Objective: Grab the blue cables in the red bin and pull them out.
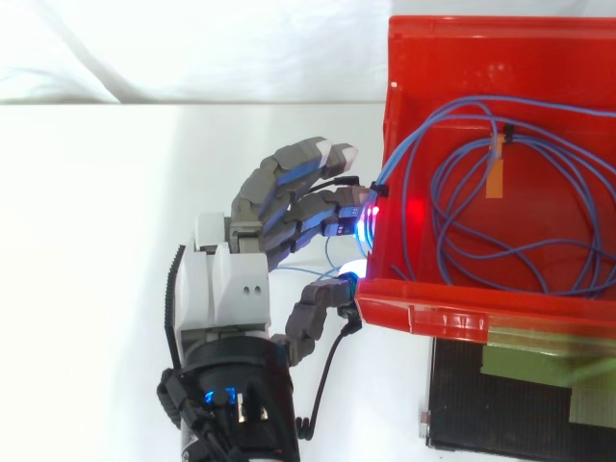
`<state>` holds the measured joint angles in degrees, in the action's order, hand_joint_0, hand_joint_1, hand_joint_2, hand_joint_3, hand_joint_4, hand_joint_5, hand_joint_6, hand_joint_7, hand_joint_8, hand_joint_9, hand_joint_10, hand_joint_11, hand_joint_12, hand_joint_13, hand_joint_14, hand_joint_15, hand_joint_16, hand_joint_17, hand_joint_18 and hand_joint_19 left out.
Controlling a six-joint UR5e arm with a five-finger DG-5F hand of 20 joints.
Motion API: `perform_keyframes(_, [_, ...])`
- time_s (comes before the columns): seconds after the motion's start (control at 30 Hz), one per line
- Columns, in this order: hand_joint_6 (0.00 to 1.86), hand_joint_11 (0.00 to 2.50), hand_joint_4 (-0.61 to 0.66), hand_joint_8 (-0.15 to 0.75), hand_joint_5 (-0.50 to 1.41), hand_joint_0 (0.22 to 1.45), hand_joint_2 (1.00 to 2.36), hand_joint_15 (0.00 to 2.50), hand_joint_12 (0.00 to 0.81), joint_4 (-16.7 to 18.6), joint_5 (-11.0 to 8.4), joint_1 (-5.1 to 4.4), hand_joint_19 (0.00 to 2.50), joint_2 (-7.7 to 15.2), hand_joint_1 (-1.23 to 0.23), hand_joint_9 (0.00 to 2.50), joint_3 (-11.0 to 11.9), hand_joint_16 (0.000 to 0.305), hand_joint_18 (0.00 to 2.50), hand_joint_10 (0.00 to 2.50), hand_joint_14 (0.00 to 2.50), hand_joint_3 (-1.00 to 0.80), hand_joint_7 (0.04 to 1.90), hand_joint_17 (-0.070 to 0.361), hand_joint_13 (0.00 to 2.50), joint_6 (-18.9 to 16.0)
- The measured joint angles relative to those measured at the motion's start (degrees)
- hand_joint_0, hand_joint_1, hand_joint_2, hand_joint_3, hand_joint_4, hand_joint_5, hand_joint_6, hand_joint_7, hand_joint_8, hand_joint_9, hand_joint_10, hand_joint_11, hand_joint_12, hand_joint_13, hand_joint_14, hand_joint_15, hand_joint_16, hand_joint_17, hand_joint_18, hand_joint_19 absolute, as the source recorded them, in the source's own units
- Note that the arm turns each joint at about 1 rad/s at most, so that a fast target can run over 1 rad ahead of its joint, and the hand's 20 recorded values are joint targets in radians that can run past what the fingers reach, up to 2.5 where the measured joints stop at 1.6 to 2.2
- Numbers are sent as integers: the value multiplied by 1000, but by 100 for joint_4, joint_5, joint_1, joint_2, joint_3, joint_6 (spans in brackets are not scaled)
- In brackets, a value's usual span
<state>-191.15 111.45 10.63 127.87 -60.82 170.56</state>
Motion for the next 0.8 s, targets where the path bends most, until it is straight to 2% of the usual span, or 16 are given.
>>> perform_keyframes(0.43, [16,477,156,224,885,795,1000,451,297,-18,-6,0,588,0,-823,1030,0,38,580,20,19,-1000,518,85,798,43])
perform_keyframes(0.8, [16,485,158,221,886,797,1000,448,297,-203,-7,2,588,0,-825,1028,0,38,577,20,19,-1000,519,85,796,79])
